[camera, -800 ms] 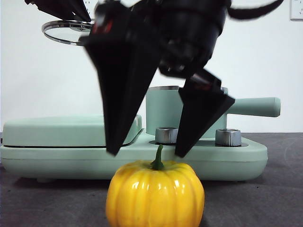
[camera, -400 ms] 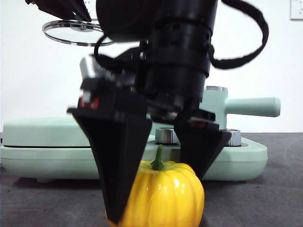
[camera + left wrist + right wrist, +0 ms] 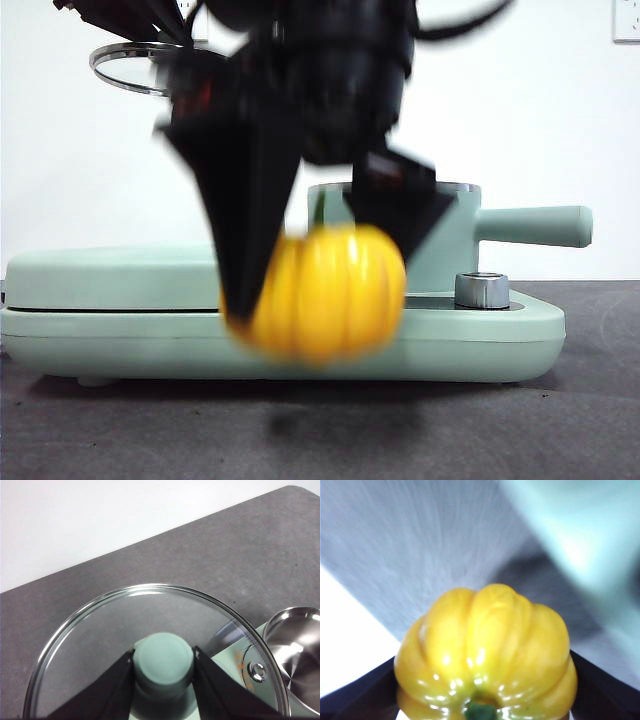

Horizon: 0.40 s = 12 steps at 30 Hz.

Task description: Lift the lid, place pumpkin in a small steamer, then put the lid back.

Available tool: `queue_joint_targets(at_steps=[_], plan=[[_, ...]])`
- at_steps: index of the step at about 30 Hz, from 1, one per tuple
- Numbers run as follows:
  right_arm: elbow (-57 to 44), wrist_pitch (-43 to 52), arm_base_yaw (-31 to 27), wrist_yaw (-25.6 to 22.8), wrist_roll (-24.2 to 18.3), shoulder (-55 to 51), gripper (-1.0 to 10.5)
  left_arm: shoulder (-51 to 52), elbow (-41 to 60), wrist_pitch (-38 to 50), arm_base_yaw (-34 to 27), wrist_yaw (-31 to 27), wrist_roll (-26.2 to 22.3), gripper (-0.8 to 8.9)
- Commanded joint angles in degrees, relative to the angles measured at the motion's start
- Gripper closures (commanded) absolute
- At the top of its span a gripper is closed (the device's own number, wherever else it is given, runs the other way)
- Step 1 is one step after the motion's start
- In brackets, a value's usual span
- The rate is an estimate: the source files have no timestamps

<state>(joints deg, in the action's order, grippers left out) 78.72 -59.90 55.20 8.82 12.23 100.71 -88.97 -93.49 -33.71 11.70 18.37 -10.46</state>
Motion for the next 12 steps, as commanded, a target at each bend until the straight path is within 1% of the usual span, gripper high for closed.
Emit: queue_joint_targets(at_steps=[1,2,4,5,8,12], plan=[[9.3,-6.6,-3.3,-0.9,-2.5,1.2,6.5,-0.1,-2.0,1.5,0.2,0.7,0.4,7.00],[12.9,-9.2,-5.0,-3.0,-2.7,1.4,6.5,-0.1,-2.0,1.5,0.2,0.7,0.4,7.00],[21.3,-13.7,-8.7,-7.1,-5.5,2.8,6.5,-0.1,-2.0,1.5,0.2,0.7,0.4,7.00],[25.4,-15.1,-10.8,-8.3,-6.6,3.9,6.5,-0.1,-2.0,1.5,0.2,0.7,0.4,7.00],[34.9,-18.7,-15.6,-8.9,-8.0,8.2,6.5,-0.1,-2.0,1.5,0.2,0.7,0.4,7.00],[43.3,-21.1,-19.7,-8.8,-8.5,14.0,6.5,-0.2,-2.0,1.5,0.2,0.7,0.4,7.00]])
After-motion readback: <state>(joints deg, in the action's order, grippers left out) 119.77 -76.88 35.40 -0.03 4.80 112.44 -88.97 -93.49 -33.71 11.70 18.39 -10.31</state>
